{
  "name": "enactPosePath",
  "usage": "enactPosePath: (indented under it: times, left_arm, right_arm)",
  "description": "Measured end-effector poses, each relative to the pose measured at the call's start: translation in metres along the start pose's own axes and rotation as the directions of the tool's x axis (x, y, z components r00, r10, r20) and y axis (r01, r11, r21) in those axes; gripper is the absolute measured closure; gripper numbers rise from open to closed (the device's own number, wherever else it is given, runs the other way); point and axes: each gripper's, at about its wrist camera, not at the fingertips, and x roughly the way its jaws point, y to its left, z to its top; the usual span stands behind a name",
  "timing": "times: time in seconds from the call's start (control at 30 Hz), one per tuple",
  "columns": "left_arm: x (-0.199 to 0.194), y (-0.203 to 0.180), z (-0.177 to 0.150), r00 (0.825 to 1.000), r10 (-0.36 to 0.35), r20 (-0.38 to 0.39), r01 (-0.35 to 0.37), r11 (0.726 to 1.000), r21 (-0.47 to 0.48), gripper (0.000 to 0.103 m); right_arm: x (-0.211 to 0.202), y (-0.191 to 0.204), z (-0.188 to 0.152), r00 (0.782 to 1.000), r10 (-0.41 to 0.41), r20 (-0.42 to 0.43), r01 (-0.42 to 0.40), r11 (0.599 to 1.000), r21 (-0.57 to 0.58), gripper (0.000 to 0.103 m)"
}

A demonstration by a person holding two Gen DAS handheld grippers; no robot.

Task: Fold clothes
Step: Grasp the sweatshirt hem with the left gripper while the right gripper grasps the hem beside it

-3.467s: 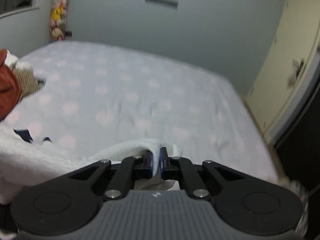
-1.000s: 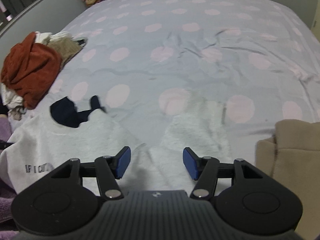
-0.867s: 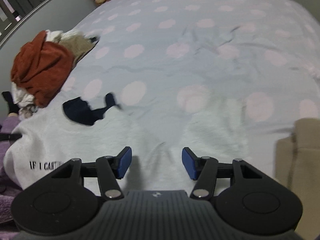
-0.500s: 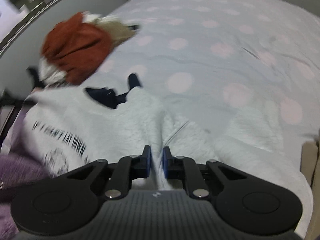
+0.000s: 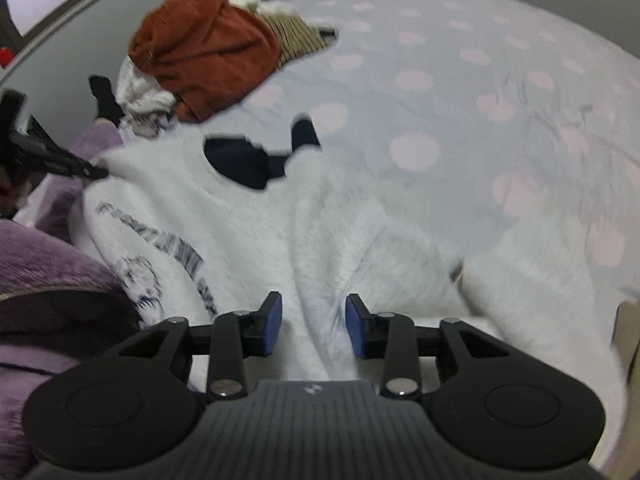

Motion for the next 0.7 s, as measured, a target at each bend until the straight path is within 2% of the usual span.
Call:
enactPosePath:
  times: [0.13,0.2,0.37,0.4,0.43,0.47,0.53,0.7]
  left_arm:
    - [0.001,0.001,0.0,1.0,-0.001,0.0,0.001,1.0,-0.005,0.099]
    - [0.001,0.001,0.0,1.0,-0.001,0.001,0.001,1.0,-0.007,0.099]
    - [0.002,0.004,-0.002,1.0,-0.01,0.005,0.01,1.0,-0.026,0.099]
    - [0.002,0.005,-0.002,1.0,-0.012,0.006,0.013,0.999,-0.032,0.099]
    - [0.002,0.005,-0.003,1.0,-0.014,0.005,0.014,0.999,-0.035,0.099]
    - [0.003,0.006,-0.003,1.0,-0.015,0.005,0.015,0.999,-0.037,0.099]
    - [0.003,0.006,-0.003,1.0,-0.017,0.008,0.018,0.999,-0.038,0.099]
    - [-0.02,-0.001,0.019,0.994,-0.031,0.104,0.029,0.999,0.016,0.101]
  right_arm:
    - [-0.016,-0.014,0.023,0.996,-0.07,0.061,0.071,0.997,-0.008,0.057]
    - [-0.007,-0.031,0.035,0.996,-0.071,0.06,0.07,0.997,0.024,0.057]
    - [0.043,-0.075,0.041,0.999,0.036,-0.04,-0.029,0.987,0.157,0.059]
    - [0.051,-0.079,0.039,0.996,0.065,-0.061,-0.053,0.982,0.18,0.062]
    - [0.058,-0.082,0.034,0.993,0.093,-0.077,-0.076,0.976,0.203,0.076]
    - [0.061,-0.082,0.03,0.99,0.11,-0.086,-0.089,0.972,0.218,0.082]
    - [0.06,-0.077,0.022,0.992,0.097,-0.077,-0.078,0.972,0.223,0.09]
    - [0.015,-0.065,0.034,0.998,-0.008,0.054,-0.003,0.98,0.198,0.095]
